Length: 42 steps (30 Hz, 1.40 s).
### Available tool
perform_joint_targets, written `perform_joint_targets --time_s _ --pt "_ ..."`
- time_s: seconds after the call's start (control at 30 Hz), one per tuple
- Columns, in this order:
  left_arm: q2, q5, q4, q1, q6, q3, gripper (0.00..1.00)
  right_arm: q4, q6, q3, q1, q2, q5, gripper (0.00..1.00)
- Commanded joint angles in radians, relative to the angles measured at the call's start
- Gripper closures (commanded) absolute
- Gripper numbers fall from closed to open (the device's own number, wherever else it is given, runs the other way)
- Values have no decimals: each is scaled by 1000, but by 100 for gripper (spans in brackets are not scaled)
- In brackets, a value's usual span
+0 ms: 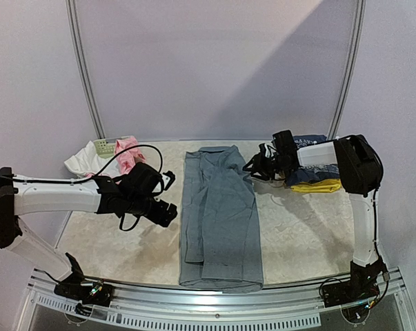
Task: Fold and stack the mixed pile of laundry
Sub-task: Move the rectangle-folded shirt to the center of the board.
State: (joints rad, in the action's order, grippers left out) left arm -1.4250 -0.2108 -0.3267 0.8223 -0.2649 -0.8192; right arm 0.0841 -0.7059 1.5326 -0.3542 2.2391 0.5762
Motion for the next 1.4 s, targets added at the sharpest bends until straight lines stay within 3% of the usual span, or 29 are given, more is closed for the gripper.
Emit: perform_joint_targets --time_s 0.0,0.27,0.5,0.9,1.23,1.37 --pt "38 -27 -29 54 -35 32 13 101 70 12 -19 -88 -51 44" --pt "80 -50 -78 163 -76 62 14 227 163 -71 -82 -254 -200 25" --pt "105 -44 -106 252 -108 80 14 244 204 -268 -145 -434 -265 9" --pt "58 96 -16 317 -125 142 15 252 187 -614 -227 -760 -198 1" --pt "-37 199 20 353 -127 140 16 292 152 -820 -235 -922 -117 2" --pt "-81 231 16 387 -145 125 19 305 130 -882 -252 -972 -70 7"
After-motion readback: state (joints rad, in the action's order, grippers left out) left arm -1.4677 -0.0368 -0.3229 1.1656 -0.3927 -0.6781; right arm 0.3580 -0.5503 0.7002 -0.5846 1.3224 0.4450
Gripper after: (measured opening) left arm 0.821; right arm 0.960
